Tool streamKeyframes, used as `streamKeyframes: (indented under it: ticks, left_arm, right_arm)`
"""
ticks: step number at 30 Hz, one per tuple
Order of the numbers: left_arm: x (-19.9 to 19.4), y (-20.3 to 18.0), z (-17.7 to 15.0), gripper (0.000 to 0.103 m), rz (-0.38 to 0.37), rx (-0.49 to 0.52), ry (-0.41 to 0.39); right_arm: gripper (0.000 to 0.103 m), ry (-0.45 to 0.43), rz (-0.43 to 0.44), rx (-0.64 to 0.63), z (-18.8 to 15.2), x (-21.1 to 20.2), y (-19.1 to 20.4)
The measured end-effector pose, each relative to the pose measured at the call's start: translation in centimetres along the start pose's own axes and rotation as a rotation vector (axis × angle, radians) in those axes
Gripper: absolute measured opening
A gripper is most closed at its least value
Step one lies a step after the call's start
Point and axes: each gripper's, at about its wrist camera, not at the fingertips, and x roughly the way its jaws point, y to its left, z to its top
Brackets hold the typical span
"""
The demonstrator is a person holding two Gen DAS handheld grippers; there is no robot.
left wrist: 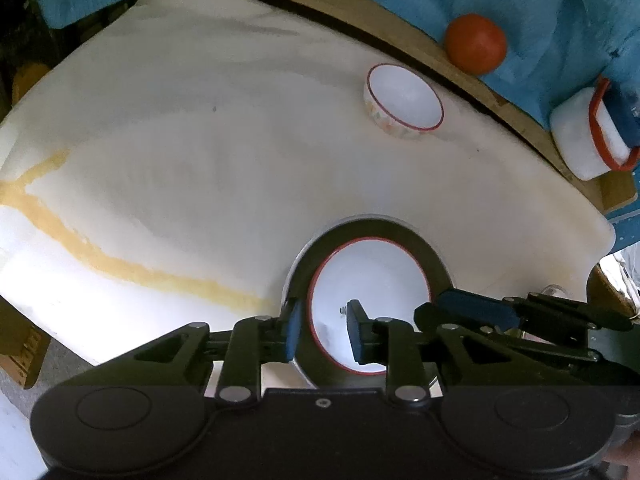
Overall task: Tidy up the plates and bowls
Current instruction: 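Lower the white bowl into the steel bowl and open both grippers, then close the left gripper on the smaller white bowl rim while the right gripper grips it too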
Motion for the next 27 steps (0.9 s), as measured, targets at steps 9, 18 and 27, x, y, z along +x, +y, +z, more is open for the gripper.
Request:
streamKeyframes:
  ticks: [9,18,27]
  left_arm:
    - [-1.7,-0.2,1.3,0.057,0.025,-0.002,-0.055]
    - [-1.0,0.0,3.5,0.094,0.053,-0.059,-0.089]
    - [1.4,-0.5,6.2,0.102,0.052,-0.166,-0.099]
  right_arm:
    - [0.055,-0.063,-0.006,0.017,0.1,-1.6,-1.1]
    - [0.080,-0.099,-0.021,0.081,0.6,-2.4,-3.7]
    - [0.100,-0.135,-0.055,0.137,2.2,-2.3,-7.1]
